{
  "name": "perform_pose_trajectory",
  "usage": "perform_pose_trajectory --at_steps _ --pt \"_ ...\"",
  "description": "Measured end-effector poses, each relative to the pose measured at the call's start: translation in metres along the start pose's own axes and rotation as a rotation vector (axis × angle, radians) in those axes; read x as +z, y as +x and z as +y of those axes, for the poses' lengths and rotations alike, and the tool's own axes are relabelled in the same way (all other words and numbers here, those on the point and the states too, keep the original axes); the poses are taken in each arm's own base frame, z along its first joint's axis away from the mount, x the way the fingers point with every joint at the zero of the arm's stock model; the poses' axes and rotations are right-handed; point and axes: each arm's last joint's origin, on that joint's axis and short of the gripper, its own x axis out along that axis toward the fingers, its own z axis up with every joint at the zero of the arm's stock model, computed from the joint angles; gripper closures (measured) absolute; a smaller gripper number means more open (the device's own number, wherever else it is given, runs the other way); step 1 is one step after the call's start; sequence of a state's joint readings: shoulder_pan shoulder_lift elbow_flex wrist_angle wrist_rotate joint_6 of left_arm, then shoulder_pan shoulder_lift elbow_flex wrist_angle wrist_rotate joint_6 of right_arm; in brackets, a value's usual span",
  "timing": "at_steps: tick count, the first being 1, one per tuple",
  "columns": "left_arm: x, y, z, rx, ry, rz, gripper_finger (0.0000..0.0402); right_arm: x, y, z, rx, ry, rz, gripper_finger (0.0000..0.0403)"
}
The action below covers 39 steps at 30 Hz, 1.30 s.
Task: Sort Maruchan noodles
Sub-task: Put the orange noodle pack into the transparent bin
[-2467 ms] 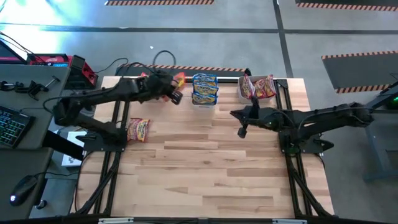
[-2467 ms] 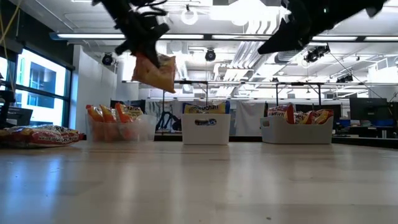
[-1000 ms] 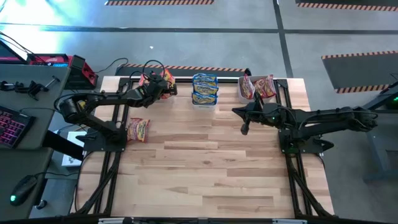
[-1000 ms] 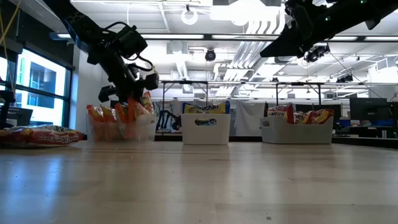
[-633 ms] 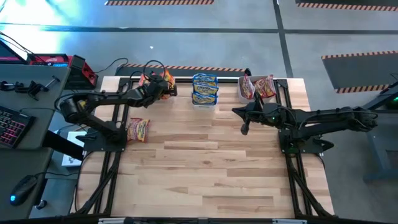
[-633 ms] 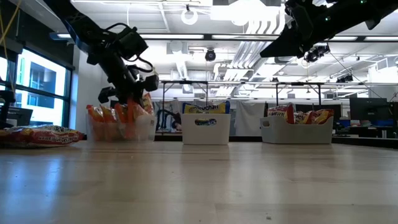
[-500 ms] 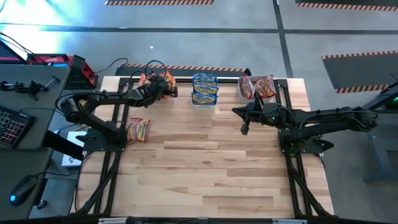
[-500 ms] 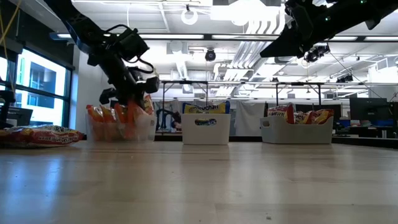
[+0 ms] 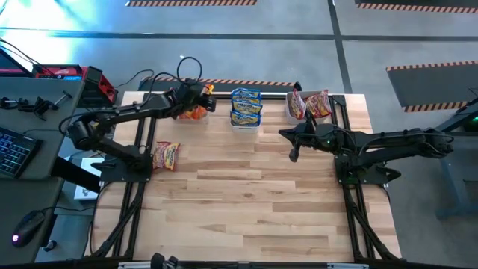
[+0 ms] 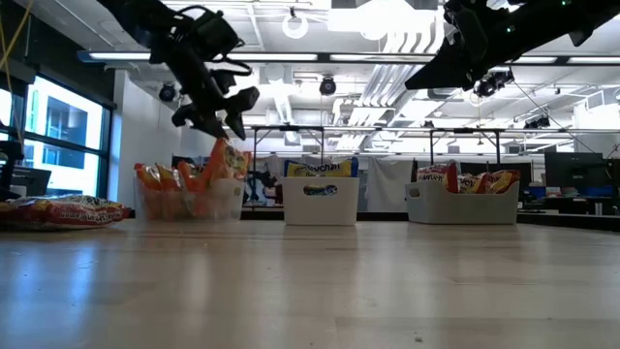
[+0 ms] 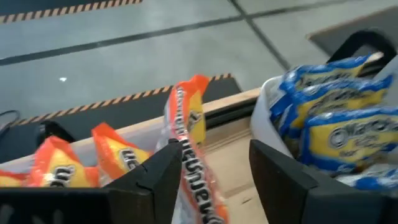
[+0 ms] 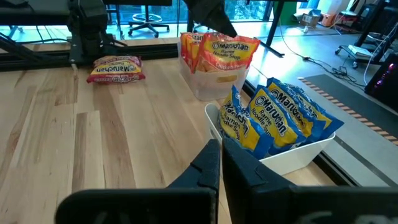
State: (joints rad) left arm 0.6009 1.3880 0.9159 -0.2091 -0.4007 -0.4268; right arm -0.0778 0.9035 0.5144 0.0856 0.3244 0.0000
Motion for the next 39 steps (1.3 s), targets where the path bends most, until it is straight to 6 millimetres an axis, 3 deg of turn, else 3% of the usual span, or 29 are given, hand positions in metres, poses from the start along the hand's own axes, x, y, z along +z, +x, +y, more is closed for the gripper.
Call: perform_pose_trajectory --at_steps 5,9,18,26,34,39 --pt "0.0 0.007 0.004 0.009 0.016 0.04 0.0226 -0.001 0.0 0.0 0.0 -0.002 0.007 0.0403" --pt "-0.006 0.014 0.008 0.018 0.035 0.102 0.025 -0.001 0.0 0.0 0.001 -0.003 0.009 0.0403" --pt "-0.016 0.02 0.006 0.048 0.136 0.154 0.0391 -0.002 0.0 0.0 0.002 -0.006 0.015 0.0403" --pt "-0.023 0.021 0.008 0.144 0.101 0.103 0.0399 -0.002 0.0 0.0 0.002 -0.014 0.024 0.0403" --pt "-0.025 0.021 0.0 0.123 0.033 -0.034 0.0401 -0.003 0.0 0.0 0.002 -0.016 0.025 0.0403" --pt "-0.044 0.022 0.001 0.159 0.023 -0.052 0.0401 -0.003 0.0 0.0 0.003 -0.018 0.029 0.0403"
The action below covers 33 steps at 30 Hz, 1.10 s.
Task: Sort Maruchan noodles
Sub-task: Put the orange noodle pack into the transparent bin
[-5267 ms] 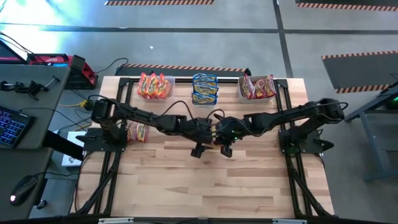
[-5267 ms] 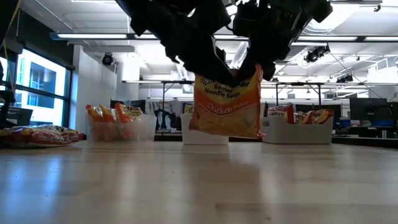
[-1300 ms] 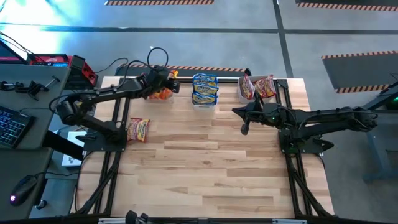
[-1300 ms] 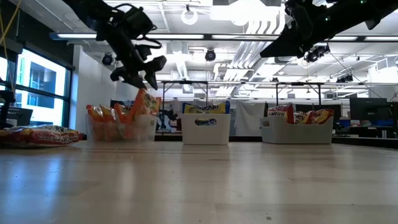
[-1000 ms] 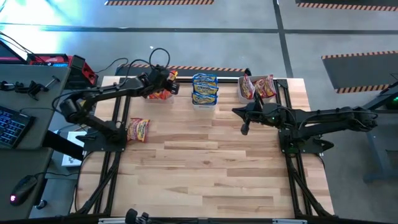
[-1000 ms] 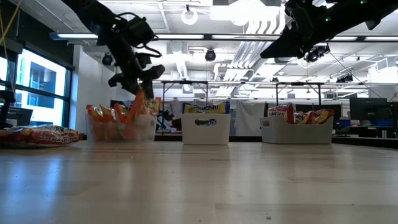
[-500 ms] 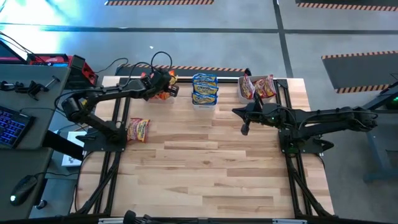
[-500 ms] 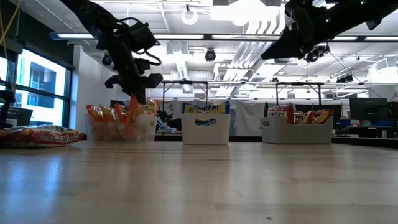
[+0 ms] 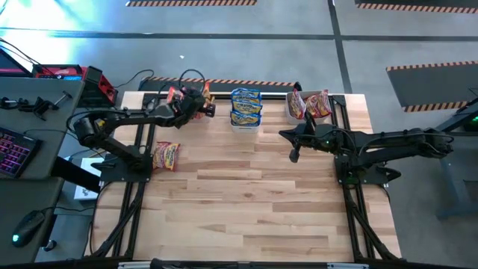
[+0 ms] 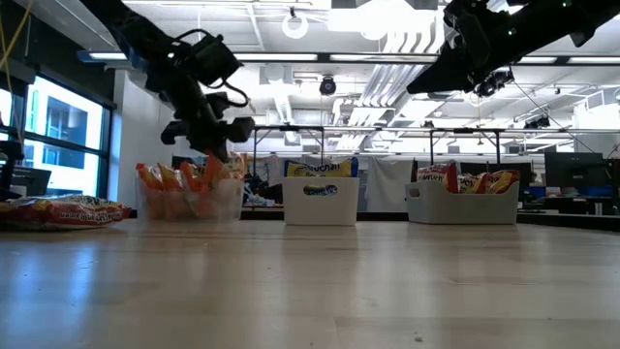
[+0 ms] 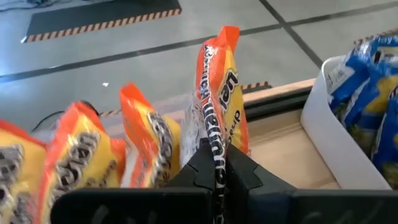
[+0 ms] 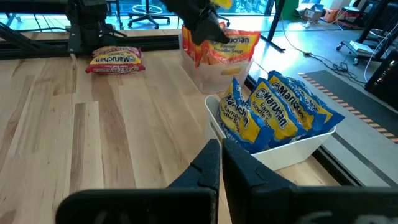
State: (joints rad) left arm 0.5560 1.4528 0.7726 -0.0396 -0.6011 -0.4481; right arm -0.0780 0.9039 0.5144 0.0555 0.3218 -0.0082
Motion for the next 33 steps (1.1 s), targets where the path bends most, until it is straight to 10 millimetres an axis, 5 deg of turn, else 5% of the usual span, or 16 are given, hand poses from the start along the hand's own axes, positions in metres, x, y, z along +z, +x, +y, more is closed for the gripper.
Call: perform_pose_trajectory --at_steps 8,19,24,29,33 --pt "-0.012 0.003 0.003 -0.027 -0.037 -0.021 0.0401 0.0 0.0 0.0 0.0 0.0 0.0 0.0403" --pt "0.038 -0.017 -0.004 -0.07 0.189 -0.02 0.0323 0.0 0.0 0.0 0.0 0.0 0.0 0.0403" --pt "0.041 -0.02 -0.004 -0.12 0.216 0.026 0.0275 0.0 0.0 0.0 0.0 0.0 0.0 0.0403" --pt "0.036 -0.018 -0.002 -0.178 0.239 0.087 0.0278 0.0 0.0 0.0 0.0 0.0 0.001 0.0403" --pt "0.053 -0.02 0.003 -0.268 0.227 0.177 0.0274 0.0 0.0 0.0 0.0 0.0 0.001 0.0403"
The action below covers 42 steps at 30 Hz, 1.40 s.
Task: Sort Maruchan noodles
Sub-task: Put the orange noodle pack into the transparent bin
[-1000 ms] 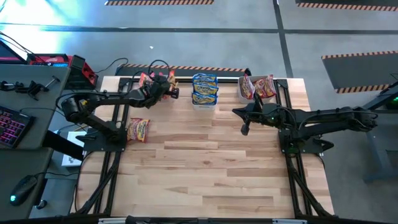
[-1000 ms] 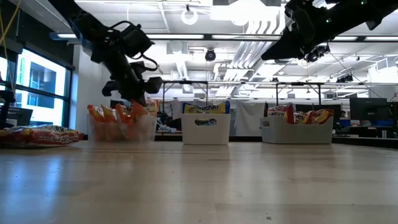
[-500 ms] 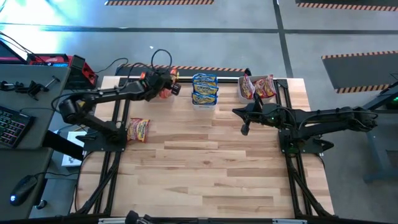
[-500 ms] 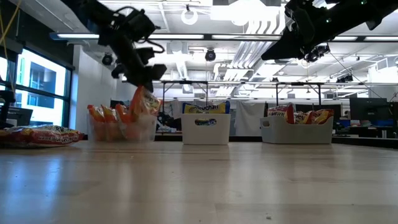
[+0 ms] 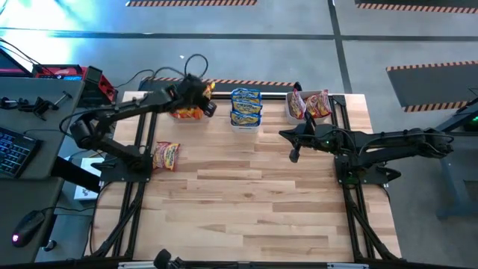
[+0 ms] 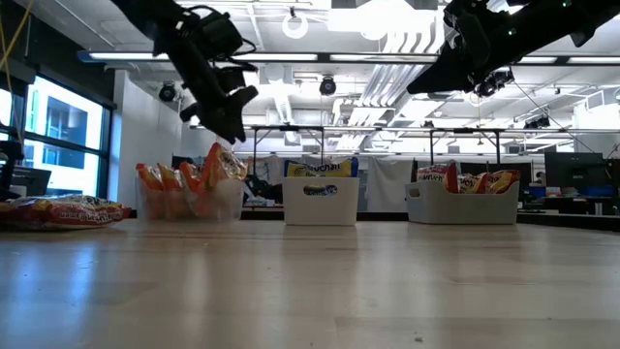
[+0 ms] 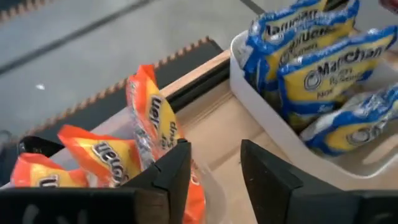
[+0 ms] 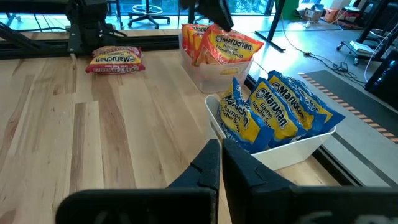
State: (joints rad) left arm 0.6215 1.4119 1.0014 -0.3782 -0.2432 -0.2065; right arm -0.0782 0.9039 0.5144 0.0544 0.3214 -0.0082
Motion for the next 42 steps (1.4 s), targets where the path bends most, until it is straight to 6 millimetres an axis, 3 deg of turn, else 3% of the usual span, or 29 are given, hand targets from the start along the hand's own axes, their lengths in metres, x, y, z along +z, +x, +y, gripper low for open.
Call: perform_pose_trajectory --at_steps 8,14,23,28,36,42 --pt "0.048 -0.002 0.021 0.005 -0.013 0.097 0.0203 0.0 0.0 0.0 0.017 0.001 -0.002 0.0403" --pt "0.05 0.03 0.023 -0.01 0.067 0.319 0.0166 0.0 0.0 0.001 0.019 0.001 -0.002 0.0403" --pt "0.045 0.068 0.019 0.074 0.184 0.545 0.0162 0.0 0.0 0.001 0.019 -0.001 0.002 0.0403" --pt "0.043 0.07 0.019 0.083 0.209 0.579 0.0207 -0.001 0.0 0.001 0.019 -0.002 0.005 0.0403" --pt "0.042 0.068 0.016 -0.048 0.222 0.601 0.0381 -0.001 0.0 0.001 0.019 -0.002 0.005 0.0403" --pt "0.056 0.042 0.017 0.009 0.151 0.465 0.0394 -0.001 0.0 0.001 0.019 -0.008 0.012 0.0403"
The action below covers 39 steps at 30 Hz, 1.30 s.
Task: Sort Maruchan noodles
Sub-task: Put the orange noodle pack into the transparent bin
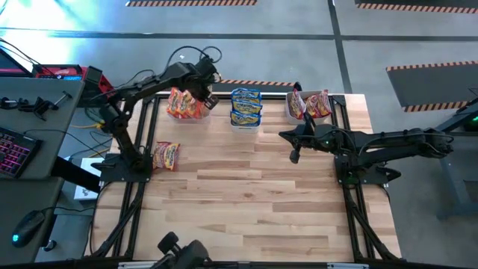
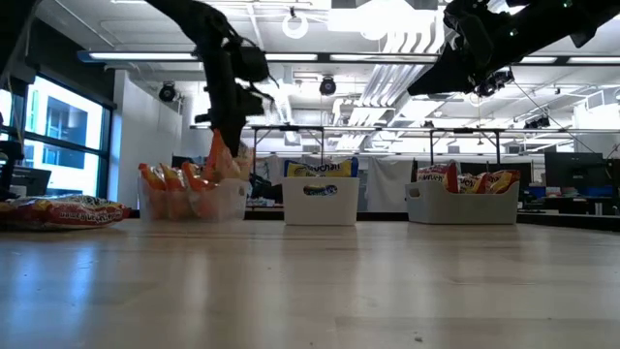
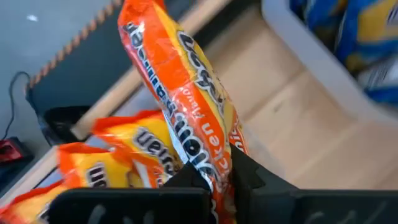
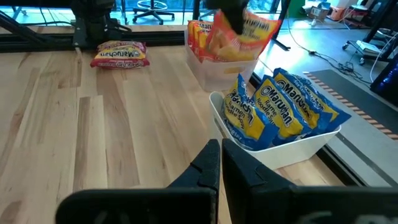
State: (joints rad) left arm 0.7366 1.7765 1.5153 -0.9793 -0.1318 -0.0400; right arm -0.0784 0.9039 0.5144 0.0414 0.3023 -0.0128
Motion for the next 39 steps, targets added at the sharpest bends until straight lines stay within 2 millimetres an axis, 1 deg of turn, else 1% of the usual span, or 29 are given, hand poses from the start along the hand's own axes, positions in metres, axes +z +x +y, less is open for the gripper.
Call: perform_pose_trajectory --at_steps 3,5,9,12,16,23,30,39 --pt "-0.006 -0.013 0.0 0.009 -0.082 -0.094 0.0399 0.0 0.0 0.0 0.0 -0.012 0.0 0.0403" --pt "-0.013 -0.015 -0.001 0.014 -0.134 -0.136 0.0399 0.0 0.0 0.0 0.0 -0.014 0.001 0.0403" --pt "-0.036 -0.004 -0.008 0.024 -0.191 -0.189 0.0401 0.0 0.0 0.0 0.0 -0.014 0.001 0.0403" --pt "-0.047 0.005 -0.015 0.001 -0.214 -0.279 0.0401 0.0 0.0 0.0 0.0 -0.014 0.001 0.0403" --pt "-0.059 0.018 -0.019 0.045 -0.229 -0.319 0.0401 0.0 0.0 0.0 0.0 -0.014 0.001 0.0403" --pt "-0.059 0.023 -0.02 0.081 -0.222 -0.392 0.0401 0.0 0.0 0.0 0.0 -0.014 0.001 0.0403" --pt "-0.06 0.023 -0.019 0.088 -0.206 -0.388 0.0401 0.0 0.0 0.0 0.0 -0.014 0.0 0.0403" --pt "-0.075 0.04 -0.023 0.075 -0.193 -0.366 0.0401 0.0 0.0 0.0 0.0 -0.014 0.001 0.0403"
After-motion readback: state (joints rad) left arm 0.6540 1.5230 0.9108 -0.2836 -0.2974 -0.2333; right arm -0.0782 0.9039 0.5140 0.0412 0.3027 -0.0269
